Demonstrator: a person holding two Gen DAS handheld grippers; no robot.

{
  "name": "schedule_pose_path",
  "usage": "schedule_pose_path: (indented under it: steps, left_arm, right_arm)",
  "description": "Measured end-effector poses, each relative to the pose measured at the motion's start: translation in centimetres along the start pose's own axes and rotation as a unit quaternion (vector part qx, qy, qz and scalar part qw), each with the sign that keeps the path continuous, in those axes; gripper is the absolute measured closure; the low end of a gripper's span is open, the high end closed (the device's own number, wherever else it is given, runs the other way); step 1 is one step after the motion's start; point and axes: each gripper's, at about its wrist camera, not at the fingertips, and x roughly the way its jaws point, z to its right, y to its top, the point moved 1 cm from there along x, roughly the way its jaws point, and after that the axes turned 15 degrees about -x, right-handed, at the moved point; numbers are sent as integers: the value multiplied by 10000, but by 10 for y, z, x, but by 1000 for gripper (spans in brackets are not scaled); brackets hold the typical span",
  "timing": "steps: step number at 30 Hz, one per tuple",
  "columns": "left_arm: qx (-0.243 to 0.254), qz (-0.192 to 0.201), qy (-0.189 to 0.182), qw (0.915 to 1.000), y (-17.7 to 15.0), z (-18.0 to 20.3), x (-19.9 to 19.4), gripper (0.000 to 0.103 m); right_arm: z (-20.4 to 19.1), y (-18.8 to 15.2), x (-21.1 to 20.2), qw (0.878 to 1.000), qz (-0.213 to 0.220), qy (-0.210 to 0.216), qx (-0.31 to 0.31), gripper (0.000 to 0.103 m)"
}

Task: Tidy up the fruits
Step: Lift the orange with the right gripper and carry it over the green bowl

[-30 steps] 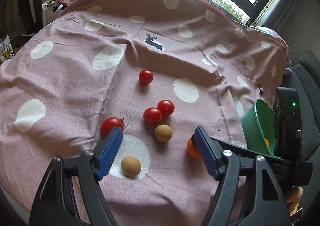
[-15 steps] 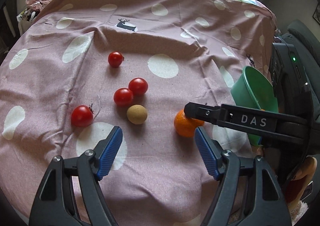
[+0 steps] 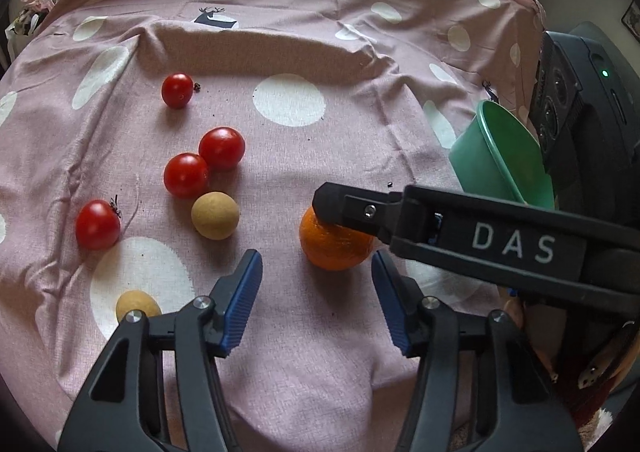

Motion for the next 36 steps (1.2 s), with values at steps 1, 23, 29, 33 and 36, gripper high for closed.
schedule_pose_path:
  steps: [1,23,29,33,36]
  left_arm:
    - [-65,-48,-13,10000,1,-1,2,52]
    - [13,273,-157,9995,1,9,-15,66]
    - [141,637,-186,9977,0,20,-36,66]
    - [259,882,-159,9956,-2,28,-48,66]
    - [323,1002,-186,9943,-3,35,-54,66]
  right_arm:
    - [0,0,2,10000,-8,41,9,63]
    - [-22,3,-8,9982,367,286,-367,62]
    - [-32,6,-27,9955,706,285,-570,62]
    - [-37,5,-42,9926,938,301,-713,62]
    - [-39,5,-52,9908,1084,292,-750,62]
